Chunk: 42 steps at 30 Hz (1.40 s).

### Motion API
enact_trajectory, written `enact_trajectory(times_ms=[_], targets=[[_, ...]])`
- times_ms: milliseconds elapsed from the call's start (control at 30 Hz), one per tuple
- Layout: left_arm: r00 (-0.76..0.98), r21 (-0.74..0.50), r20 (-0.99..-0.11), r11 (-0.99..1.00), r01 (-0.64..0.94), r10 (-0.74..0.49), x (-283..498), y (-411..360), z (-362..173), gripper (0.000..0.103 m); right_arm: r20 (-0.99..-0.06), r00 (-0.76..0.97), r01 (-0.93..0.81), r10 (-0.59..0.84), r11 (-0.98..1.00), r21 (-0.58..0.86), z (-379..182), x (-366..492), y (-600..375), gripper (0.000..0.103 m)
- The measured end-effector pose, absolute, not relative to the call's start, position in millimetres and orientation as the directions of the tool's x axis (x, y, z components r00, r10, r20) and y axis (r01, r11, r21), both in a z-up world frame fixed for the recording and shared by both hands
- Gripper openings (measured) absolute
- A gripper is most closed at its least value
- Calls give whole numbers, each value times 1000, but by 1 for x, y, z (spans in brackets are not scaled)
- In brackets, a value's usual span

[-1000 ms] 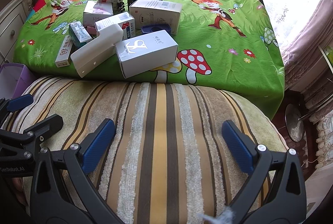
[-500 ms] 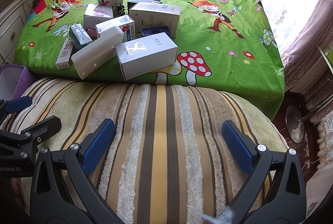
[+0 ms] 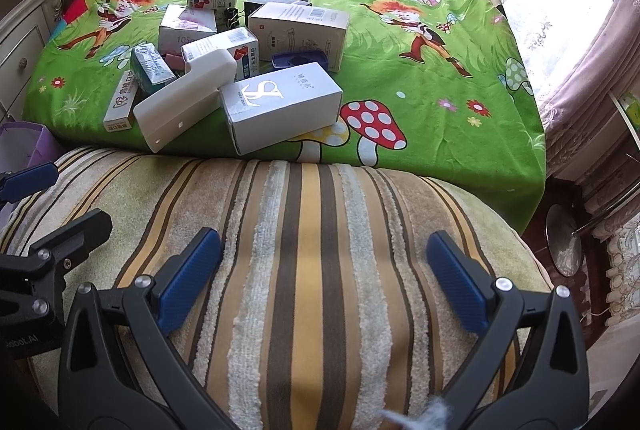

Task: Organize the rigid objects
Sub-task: 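Reach to the white plastic holder and close the left tool on it, then grasp the white card with the S logo using the right tool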

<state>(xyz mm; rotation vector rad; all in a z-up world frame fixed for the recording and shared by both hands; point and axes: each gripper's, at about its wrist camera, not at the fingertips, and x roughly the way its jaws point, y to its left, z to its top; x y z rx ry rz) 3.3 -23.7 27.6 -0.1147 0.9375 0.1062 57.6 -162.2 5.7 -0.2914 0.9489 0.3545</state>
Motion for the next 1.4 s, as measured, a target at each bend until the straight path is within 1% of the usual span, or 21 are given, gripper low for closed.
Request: enact_trajectory(times_ms=[133, 233, 300, 333, 400, 533, 633, 800, 900, 933, 967, 1000, 1033, 1067, 1100, 1133, 1267, 1333, 1400], targets=[[618, -32, -785, 994, -102, 38, 12, -30, 35, 81, -856, 483, -432, 184, 900, -50, 6, 67, -164, 103], [630, -38, -776, 995, -96, 31, 20, -28, 37, 80, -872, 448, -444, 198, 896, -24, 6, 78, -164, 103], [634, -46, -773, 995, -85, 18, 25, -28, 38, 77, -869, 447, -457, 211, 890, -19, 5, 82, -164, 103], [632, -46, -774, 996, -80, 15, 28, -28, 38, 73, -868, 446, -469, 218, 883, -20, 5, 84, -164, 103], [627, -42, -779, 997, -69, 10, 34, -27, 38, 71, -865, 443, -507, 237, 862, -24, 6, 86, -165, 103], [616, 17, -787, 999, -30, 31, 46, -35, 35, 69, -862, 426, -535, 274, 845, 4, 8, 92, -169, 103], [600, 32, -800, 999, 6, 22, 57, -40, 33, 68, -859, 428, -550, 281, 835, -1, 9, 96, -171, 103], [577, 90, -814, 996, 6, 70, 78, -43, 27, 68, -860, 406, -573, 309, 819, 23, 9, 99, -171, 103], [559, 122, -824, 992, 15, 93, 89, -44, 21, 63, -857, 401, -587, 325, 809, 32, 10, 101, -170, 103], [552, 123, -828, 992, 16, 94, 92, -44, 18, 57, -856, 400, -590, 326, 807, 32, 11, 102, -169, 103], [544, 110, -835, 994, 20, 81, 95, -42, 16, 48, -856, 401, -593, 327, 805, 30, 11, 103, -168, 103], [534, 86, -844, 996, 26, 59, 98, -41, 14, 42, -854, 403, -596, 329, 802, 28, 11, 105, -167, 103], [524, 64, -851, 997, 30, 39, 100, -39, 12, 32, -854, 404, -599, 329, 800, 25, 11, 106, -165, 103], [520, 49, -854, 998, 30, 26, 101, -37, 10, 26, -854, 404, -602, 328, 799, 22, 11, 108, -163, 103], [519, 36, -854, 999, 28, 16, 101, -35, 9, 23, -854, 404, -605, 328, 796, 20, 11, 109, -162, 103], [521, 20, -853, 999, 30, 1, 100, -34, 9, 18, -853, 403, -610, 330, 792, 19, 11, 111, -159, 103], [546, -27, -837, 999, 28, -38, 94, -30, 14, 8, -849, 401, -640, 343, 768, 9, 12, 113, -148, 103], [561, -54, -826, 998, 15, -53, 90, -25, 17, 4, -842, 410, -649, 351, 760, 1, 14, 114, -144, 103], [578, -96, -812, 995, 0, -78, 84, -19, 20, 4, -835, 415, -653, 362, 758, 4, 16, 117, -142, 103]])
